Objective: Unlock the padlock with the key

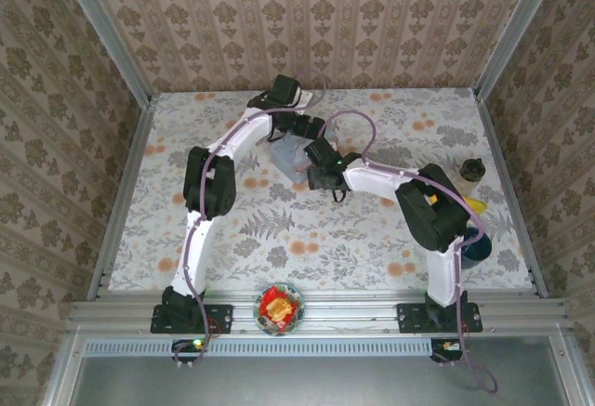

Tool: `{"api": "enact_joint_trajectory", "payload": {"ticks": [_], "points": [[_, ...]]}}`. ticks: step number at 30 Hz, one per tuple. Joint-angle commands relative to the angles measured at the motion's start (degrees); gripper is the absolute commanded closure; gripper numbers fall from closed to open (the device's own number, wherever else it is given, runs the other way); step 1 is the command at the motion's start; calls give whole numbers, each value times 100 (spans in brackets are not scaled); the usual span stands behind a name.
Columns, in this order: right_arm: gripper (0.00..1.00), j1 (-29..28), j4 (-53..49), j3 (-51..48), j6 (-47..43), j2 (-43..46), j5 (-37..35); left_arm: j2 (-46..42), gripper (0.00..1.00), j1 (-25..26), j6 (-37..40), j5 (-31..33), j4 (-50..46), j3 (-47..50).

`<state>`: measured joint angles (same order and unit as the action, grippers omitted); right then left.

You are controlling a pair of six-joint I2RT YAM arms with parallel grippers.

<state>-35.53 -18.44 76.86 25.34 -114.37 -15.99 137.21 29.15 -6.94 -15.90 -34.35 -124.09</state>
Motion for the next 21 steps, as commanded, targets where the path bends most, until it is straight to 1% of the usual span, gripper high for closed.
{"api": "enact_joint_trajectory", "payload": {"ticks": [1,7,13,16,18,21], "points": [[38,-24,-289,266,-125,-228,-360,128,10,3,123,-351,-164,-229],[38,43,-301,223,-27,-411,-402,274,13,17,95,-536,-241,-378],[47,155,-144,71,172,-532,-200,298,13,38,82,-469,-273,-417],[56,184,-173,19,281,-549,-214,294,13,41,98,-456,-309,-435],[65,211,-145,-58,322,-533,-224,295,13,39,125,-470,-333,-438],[76,248,-103,-181,314,-463,-195,297,13,47,205,-527,-374,-449]]}}
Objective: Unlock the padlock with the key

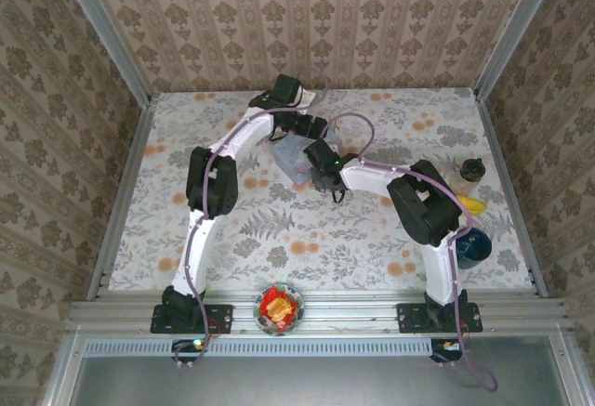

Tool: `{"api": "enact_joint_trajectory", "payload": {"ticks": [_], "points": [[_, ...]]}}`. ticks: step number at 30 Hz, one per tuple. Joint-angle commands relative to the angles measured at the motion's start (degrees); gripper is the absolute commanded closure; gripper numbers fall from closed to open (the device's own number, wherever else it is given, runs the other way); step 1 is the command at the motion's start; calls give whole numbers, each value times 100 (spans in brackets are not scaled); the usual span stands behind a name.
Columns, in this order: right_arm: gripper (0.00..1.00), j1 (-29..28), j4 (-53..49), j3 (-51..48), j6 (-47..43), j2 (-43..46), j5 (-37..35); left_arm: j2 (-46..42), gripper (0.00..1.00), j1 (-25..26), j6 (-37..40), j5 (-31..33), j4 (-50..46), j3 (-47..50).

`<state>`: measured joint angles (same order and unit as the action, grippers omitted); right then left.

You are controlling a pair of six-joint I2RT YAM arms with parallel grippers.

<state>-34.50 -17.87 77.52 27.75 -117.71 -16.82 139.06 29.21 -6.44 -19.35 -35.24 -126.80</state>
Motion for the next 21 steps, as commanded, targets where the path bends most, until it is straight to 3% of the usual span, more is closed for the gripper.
{"api": "enact_joint_trajectory", "payload": {"ticks": [1,11,17,21], "points": [[78,154,-157,-291,60,-86,-102,111,13,48,193,-199,-311,-175],[93,121,9,-1331,86,903,158,31,15,392,999,-413,-693,-87],[97,104,192,-2041,235,1427,545,-238,10,550,941,-39,-485,294],[97,93,233,-2375,334,1758,620,-762,0,550,557,571,-213,797]]}}
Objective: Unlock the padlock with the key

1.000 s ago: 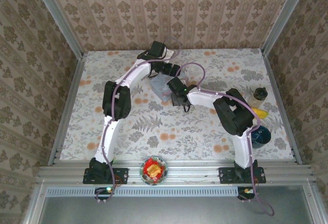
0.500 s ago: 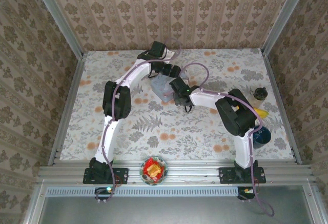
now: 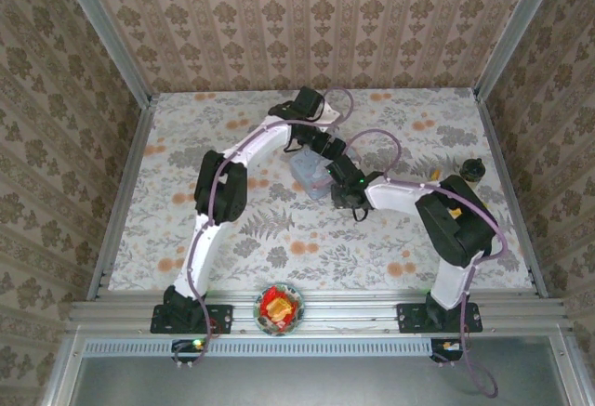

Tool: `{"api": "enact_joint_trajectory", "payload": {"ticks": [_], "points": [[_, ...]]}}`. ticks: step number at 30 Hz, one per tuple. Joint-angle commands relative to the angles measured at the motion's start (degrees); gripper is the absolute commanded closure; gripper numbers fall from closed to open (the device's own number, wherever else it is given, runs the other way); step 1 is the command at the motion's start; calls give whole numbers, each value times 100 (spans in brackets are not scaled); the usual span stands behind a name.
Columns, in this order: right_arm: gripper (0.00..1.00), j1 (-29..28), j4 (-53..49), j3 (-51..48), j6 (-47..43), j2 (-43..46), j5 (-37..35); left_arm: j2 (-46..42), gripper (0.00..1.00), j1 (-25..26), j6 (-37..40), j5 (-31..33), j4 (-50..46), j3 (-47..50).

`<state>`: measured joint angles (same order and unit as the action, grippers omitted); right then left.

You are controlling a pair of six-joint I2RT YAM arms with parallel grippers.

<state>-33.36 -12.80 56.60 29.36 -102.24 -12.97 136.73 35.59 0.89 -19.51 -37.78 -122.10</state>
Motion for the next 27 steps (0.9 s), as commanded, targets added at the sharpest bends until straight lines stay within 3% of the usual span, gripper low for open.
{"api": "enact_joint_trajectory", "payload": {"ticks": [1,5,9,15,24,27], "points": [[98,-21,-255,-331,191,286,272,-704,0,-88,-284,775,118,506],[98,-21,-130,-564,280,547,424,-1535,0,-88,-1002,1693,328,1364],[98,-29,-106,-693,324,735,423,-2370,0,-28,-1690,2170,632,2581],[99,-39,-60,-879,402,939,418,-2922,0,183,-2368,2054,1295,3983],[99,-47,20,-1220,481,1215,467,-2871,0,399,-2816,2014,1747,4511],[99,-47,27,-1283,500,1317,462,-2837,5,389,-2892,2008,1772,4654]]}}
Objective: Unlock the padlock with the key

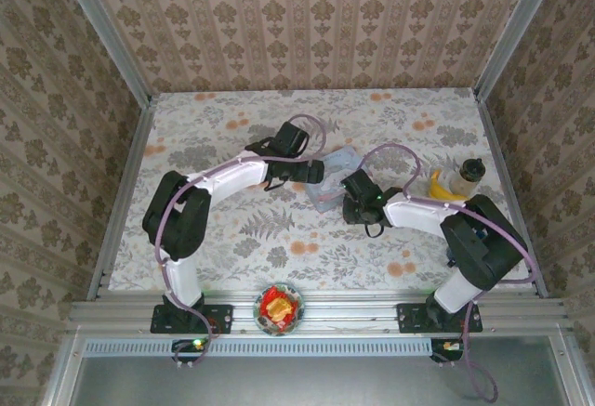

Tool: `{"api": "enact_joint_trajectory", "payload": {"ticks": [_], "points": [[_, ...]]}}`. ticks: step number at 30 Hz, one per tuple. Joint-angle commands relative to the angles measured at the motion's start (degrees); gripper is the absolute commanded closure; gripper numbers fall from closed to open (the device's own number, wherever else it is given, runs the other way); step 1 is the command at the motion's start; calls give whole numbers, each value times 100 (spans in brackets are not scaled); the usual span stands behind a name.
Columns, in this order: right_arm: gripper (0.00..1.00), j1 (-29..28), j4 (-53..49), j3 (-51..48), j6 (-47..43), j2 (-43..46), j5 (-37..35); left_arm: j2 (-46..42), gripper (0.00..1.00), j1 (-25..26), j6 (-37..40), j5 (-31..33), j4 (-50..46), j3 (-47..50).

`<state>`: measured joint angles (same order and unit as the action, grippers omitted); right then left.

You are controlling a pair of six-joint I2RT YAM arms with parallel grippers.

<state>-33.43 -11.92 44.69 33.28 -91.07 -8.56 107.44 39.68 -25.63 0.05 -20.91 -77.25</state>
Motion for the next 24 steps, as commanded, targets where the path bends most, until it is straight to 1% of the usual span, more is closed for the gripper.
{"api": "enact_joint_trajectory", "payload": {"ticks": [1,3,5,6,8,9,12,14,24], "points": [[98,-34,-66,-97,117,223,19,88,8,-14,-254,35,94,211],[99,-41,-78,-109,148,271,6,77,12,-27,-288,-17,138,338],[99,-44,-46,-141,200,304,-12,45,15,-27,-318,-70,192,457],[98,-32,-16,-160,226,318,-20,28,19,-22,-332,-107,215,514],[99,-32,19,-184,278,318,-45,-4,21,-26,-346,-146,256,633],[99,-32,21,-188,299,301,-80,-4,25,-31,-349,-146,256,678],[99,-8,-10,-171,384,247,-169,5,29,-56,-392,-180,292,809],[100,19,5,-171,448,217,-207,10,34,-67,-418,-232,345,883],[100,249,285,-12,630,291,-204,49,40,-66,-435,-392,421,930]]}}
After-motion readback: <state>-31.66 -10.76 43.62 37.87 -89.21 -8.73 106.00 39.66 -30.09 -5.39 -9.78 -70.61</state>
